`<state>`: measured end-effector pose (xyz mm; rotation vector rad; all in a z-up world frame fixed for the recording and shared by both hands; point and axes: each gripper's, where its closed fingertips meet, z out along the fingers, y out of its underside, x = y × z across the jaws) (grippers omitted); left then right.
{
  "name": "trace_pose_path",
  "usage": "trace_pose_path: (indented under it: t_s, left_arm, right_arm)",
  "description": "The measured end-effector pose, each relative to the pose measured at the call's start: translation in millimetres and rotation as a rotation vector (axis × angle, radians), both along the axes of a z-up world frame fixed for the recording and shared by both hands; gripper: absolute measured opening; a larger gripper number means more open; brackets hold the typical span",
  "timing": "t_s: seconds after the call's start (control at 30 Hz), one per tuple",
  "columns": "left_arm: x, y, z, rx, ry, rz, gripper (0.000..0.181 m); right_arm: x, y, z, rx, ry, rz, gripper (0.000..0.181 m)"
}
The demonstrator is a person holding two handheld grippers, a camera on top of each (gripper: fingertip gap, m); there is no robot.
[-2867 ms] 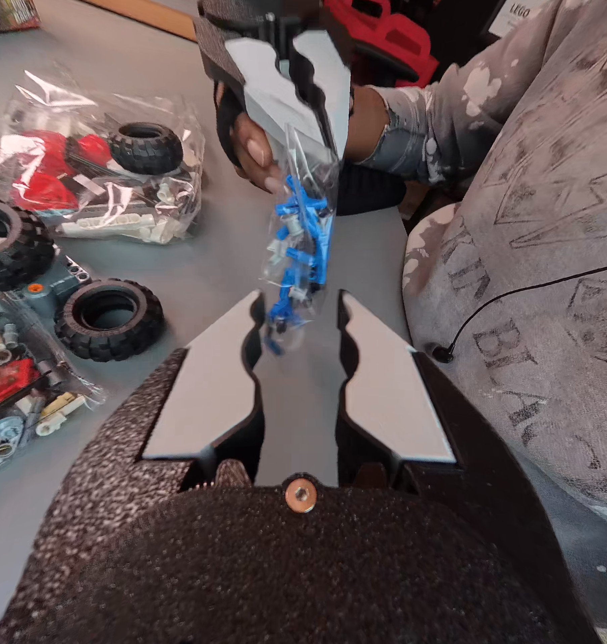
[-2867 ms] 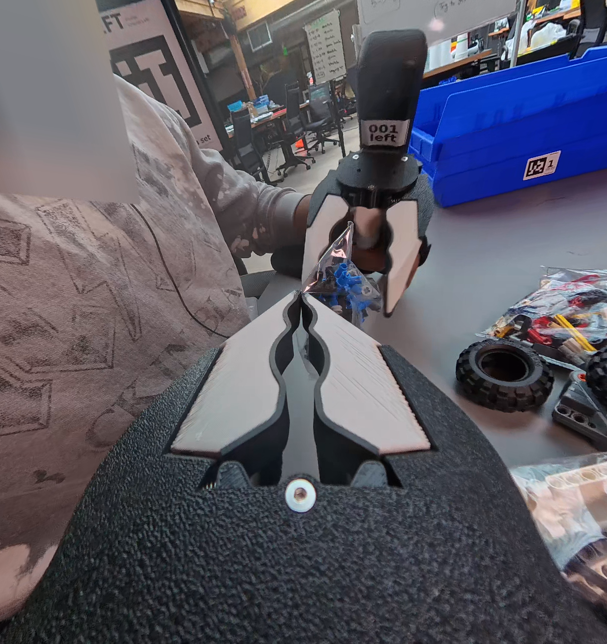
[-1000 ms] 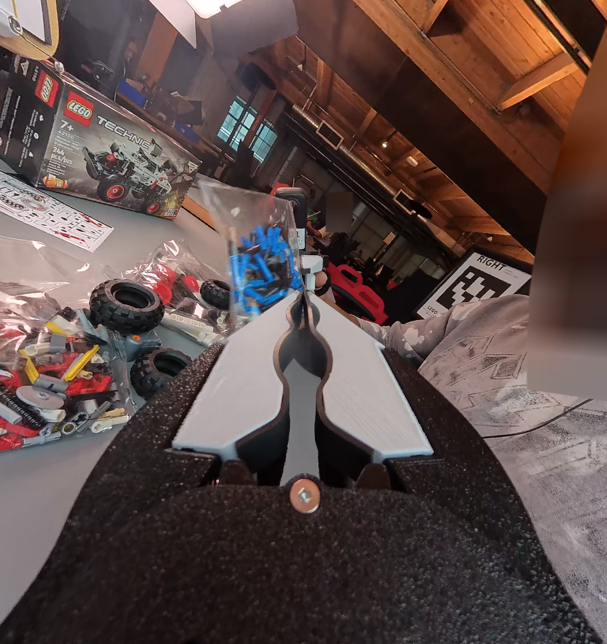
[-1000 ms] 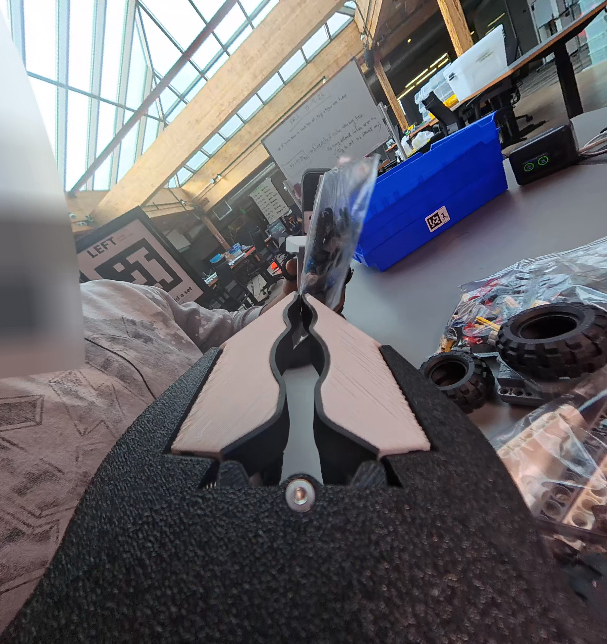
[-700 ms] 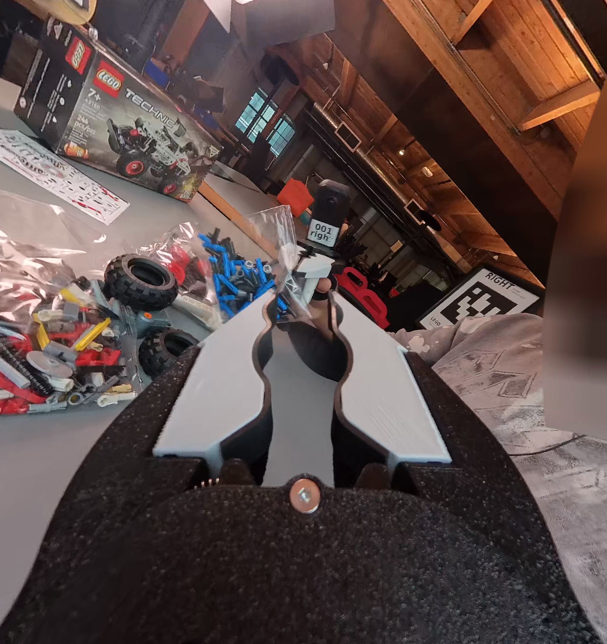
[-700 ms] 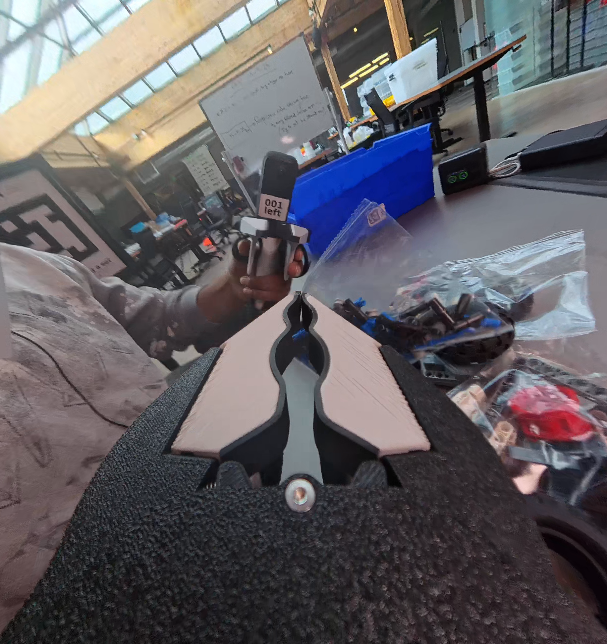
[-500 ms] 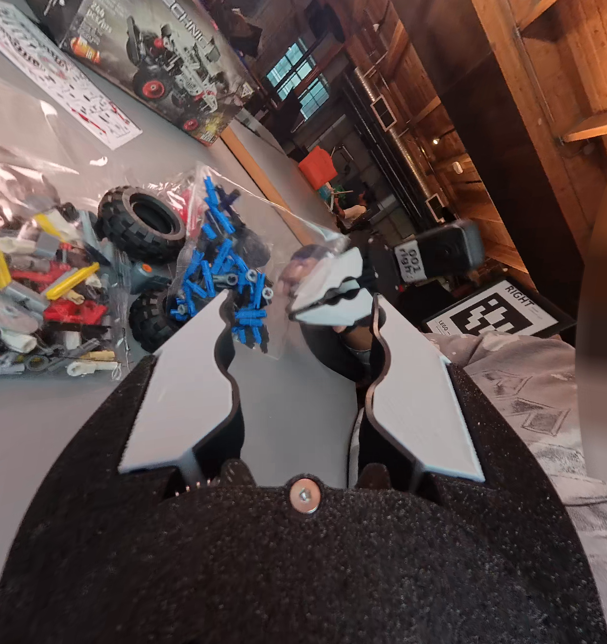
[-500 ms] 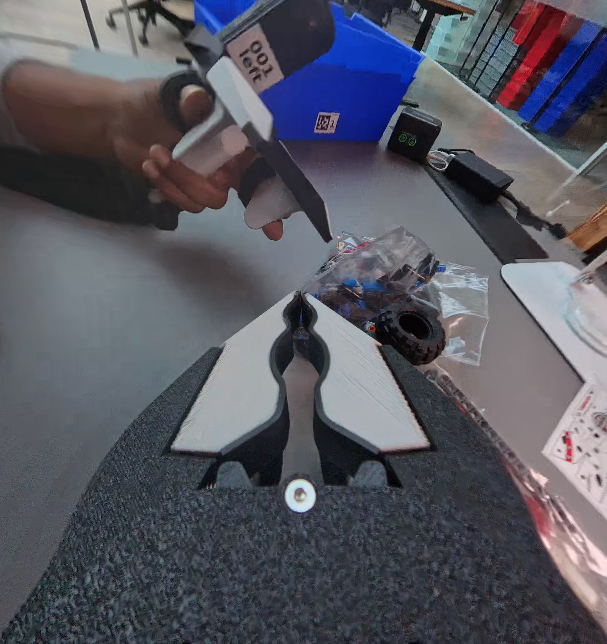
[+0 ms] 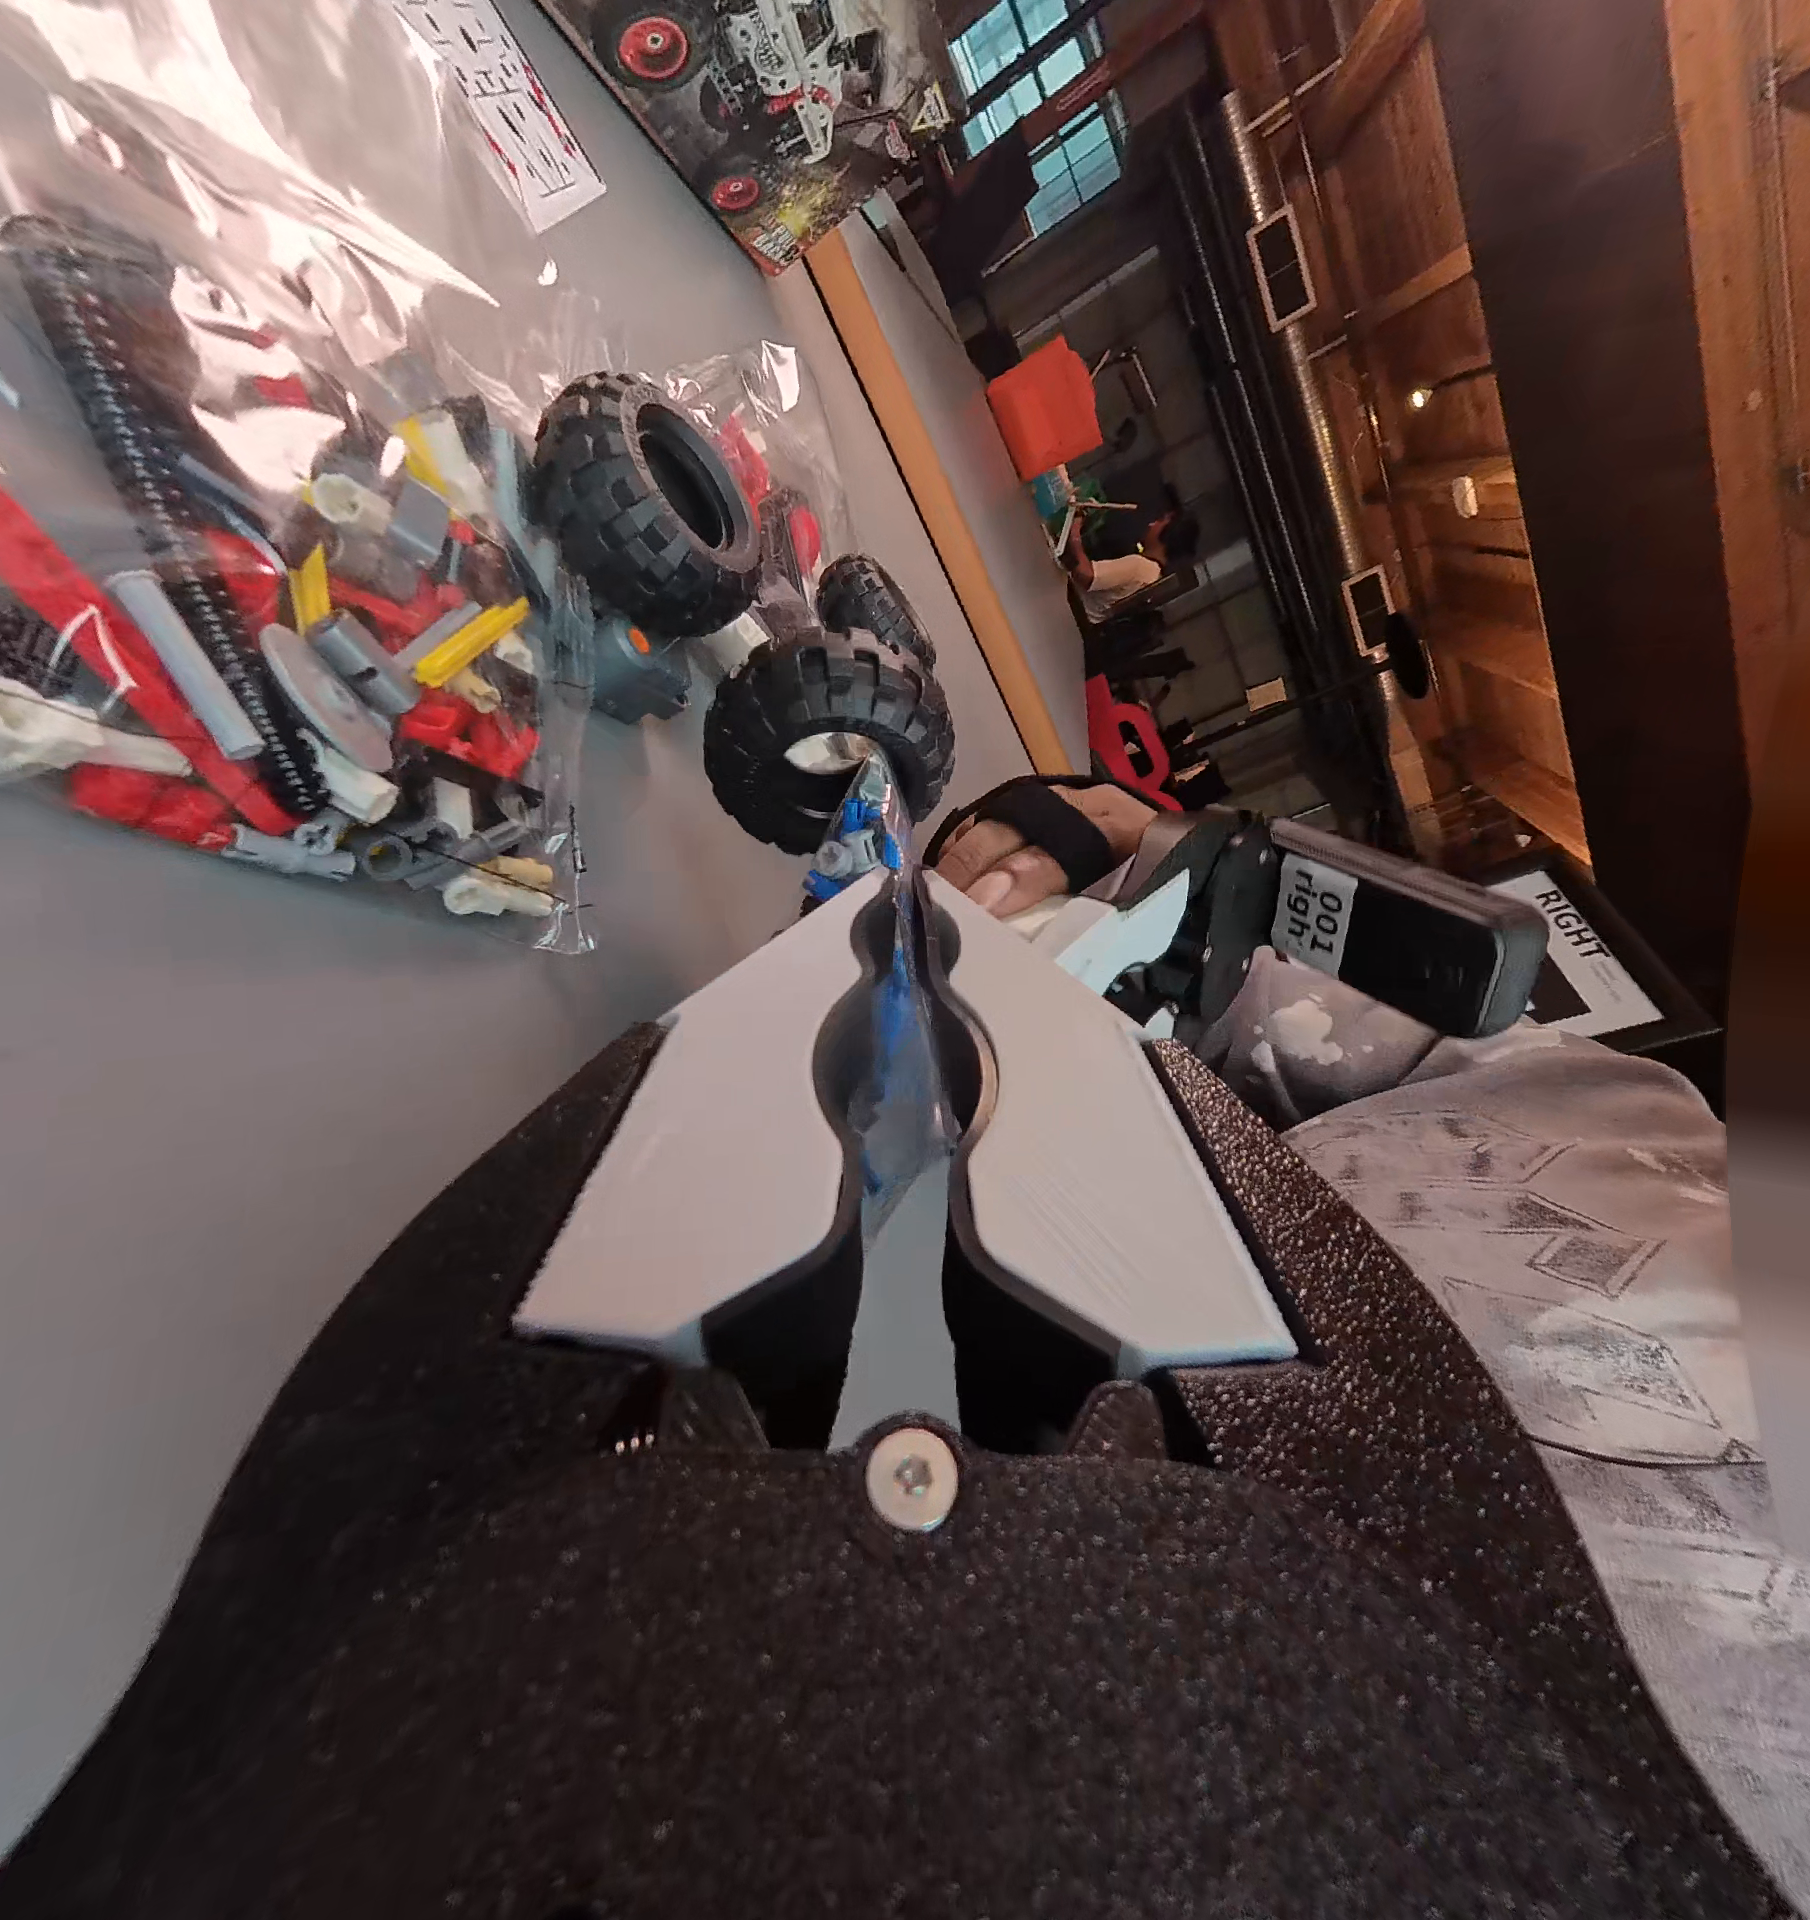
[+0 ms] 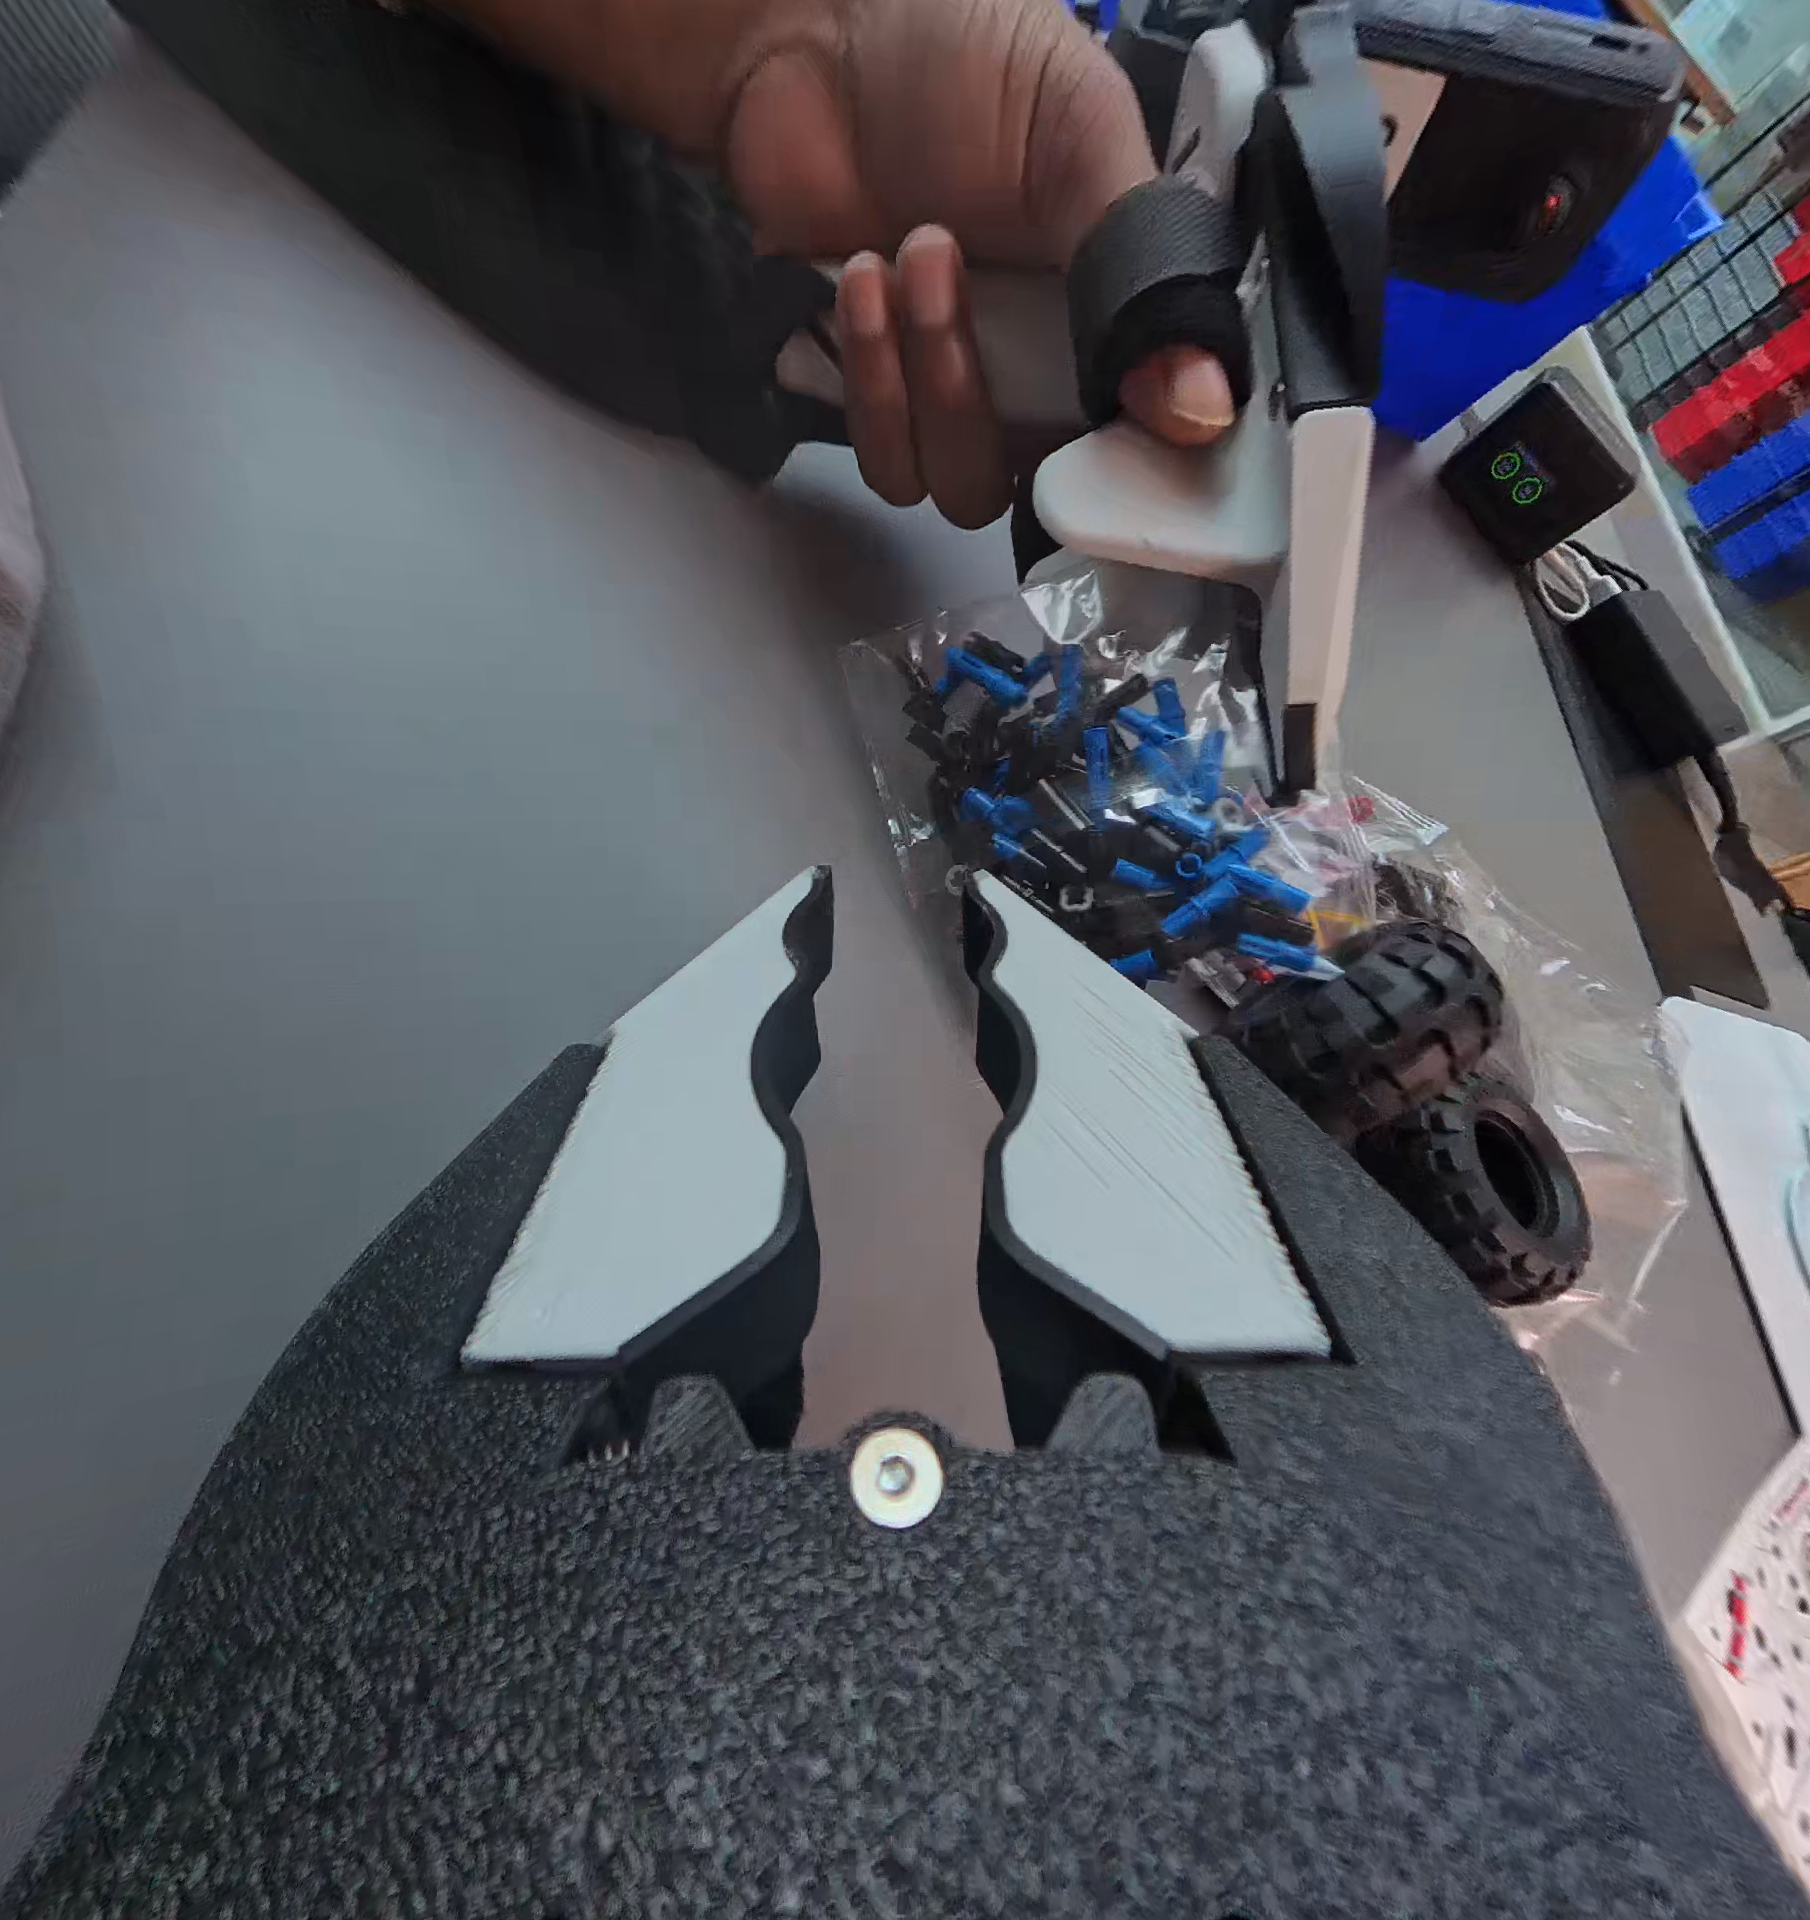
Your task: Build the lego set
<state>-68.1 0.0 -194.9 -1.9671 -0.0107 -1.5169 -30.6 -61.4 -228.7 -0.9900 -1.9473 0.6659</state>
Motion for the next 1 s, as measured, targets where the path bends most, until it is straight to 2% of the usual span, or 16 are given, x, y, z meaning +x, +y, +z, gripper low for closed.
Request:
trace_pose_path:
  t_s: [0.03,0.13,0.23,0.37,0.47,0.53,0.6,0.67,0.77,0.87,1.0]
  left_arm:
    - [-1,0,1,0.012,0.008,-0.002,0.000]
    - [-2,-1,3,0.032,0.023,-0.003,0.000]
    - [-4,-2,6,0.045,0.013,-0.005,0.000]
    - [-4,-4,11,0.064,0.010,-0.011,0.000]
    - [-2,-7,16,0.090,0.017,-0.034,0.000]
    - [-8,-10,34,0.166,-0.006,-0.037,0.000]
    - [-27,-6,61,0.273,-0.035,0.020,0.000]
    - [-57,8,86,0.358,-0.035,0.138,0.000]
    - [-110,45,101,0.415,0.062,0.361,0.000]
    - [-149,90,76,0.261,0.125,0.472,0.000]
    - [-191,138,9,-0.031,0.061,0.565,0.000]
  right_arm:
    - [2,1,8,-0.052,0.025,0.004,0.025]
    - [8,12,29,-0.166,0.097,-0.016,0.024]
    - [11,28,38,-0.226,0.135,-0.069,0.020]
    - [10,60,48,-0.329,0.201,-0.226,0.022]
    - [11,82,39,-0.350,0.173,-0.342,0.038]
    - [11,86,27,-0.337,0.120,-0.370,0.042]
    - [12,89,22,-0.328,0.098,-0.388,0.042]
    - [13,96,21,-0.322,0.078,-0.413,0.040]
    - [16,106,20,-0.334,0.037,-0.454,0.035]
    - [13,108,15,-0.342,-0.031,-0.466,0.033]
    - [2,113,12,-0.291,-0.104,-0.475,0.028]
